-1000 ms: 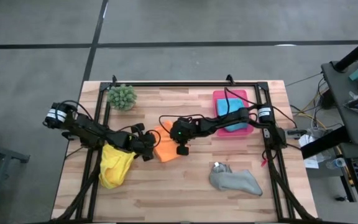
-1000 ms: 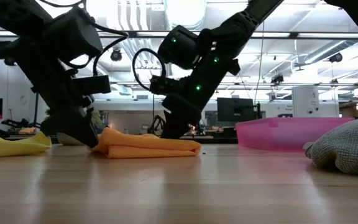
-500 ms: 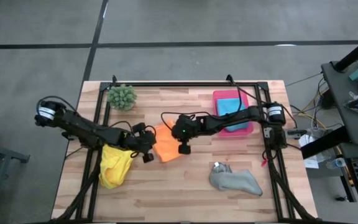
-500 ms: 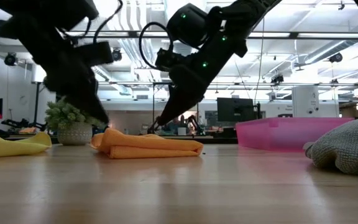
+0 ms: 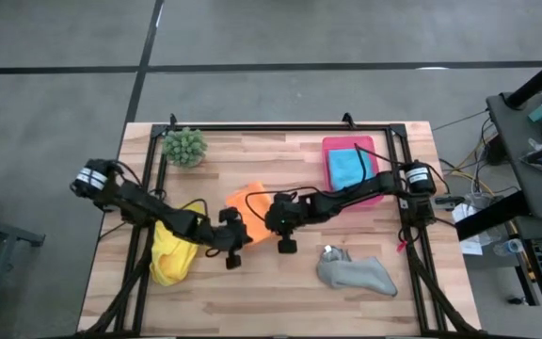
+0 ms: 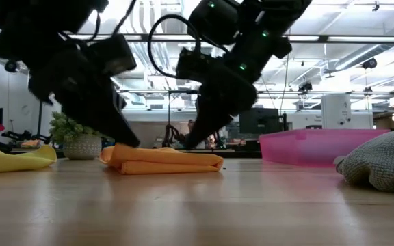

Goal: Fold microfiber towels
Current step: Fold the orange microfiber cloth, then put the orange microfiber cloth into the pink bin

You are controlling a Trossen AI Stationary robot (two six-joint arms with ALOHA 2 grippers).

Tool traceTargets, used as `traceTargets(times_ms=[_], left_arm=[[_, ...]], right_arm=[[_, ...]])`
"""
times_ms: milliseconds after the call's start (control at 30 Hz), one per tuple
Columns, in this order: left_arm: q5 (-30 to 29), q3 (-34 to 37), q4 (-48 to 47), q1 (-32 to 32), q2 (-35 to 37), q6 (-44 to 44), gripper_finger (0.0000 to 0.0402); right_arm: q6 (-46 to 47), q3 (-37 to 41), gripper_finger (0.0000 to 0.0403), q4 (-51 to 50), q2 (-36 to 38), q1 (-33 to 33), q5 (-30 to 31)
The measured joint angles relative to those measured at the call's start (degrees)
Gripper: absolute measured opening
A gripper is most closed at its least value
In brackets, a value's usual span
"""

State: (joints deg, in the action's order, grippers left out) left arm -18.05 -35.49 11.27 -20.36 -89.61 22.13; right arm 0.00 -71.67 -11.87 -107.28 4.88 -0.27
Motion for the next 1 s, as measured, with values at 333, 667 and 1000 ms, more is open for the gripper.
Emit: traceTargets(times_ms=[333,667,1000], left_arm=[[4.01,-2.4,0.72,0.02,-5.24,0.07,0.0001],[3.84,-2.47,-9.82,0.24,4.64,-0.42,0.0001],[1.06,-1.17,-21.46,1.36,10.06,15.46,0.0001]], right_arm=[[3.51,4.51,0.0009,-1.01,0.06,0.25,0.24],[3.86,5.41,0.0009,-3.89,4.31,0.25,0.24],[7.63,5.41,0.0009,-14.24,12.37,-0.57,0.27]])
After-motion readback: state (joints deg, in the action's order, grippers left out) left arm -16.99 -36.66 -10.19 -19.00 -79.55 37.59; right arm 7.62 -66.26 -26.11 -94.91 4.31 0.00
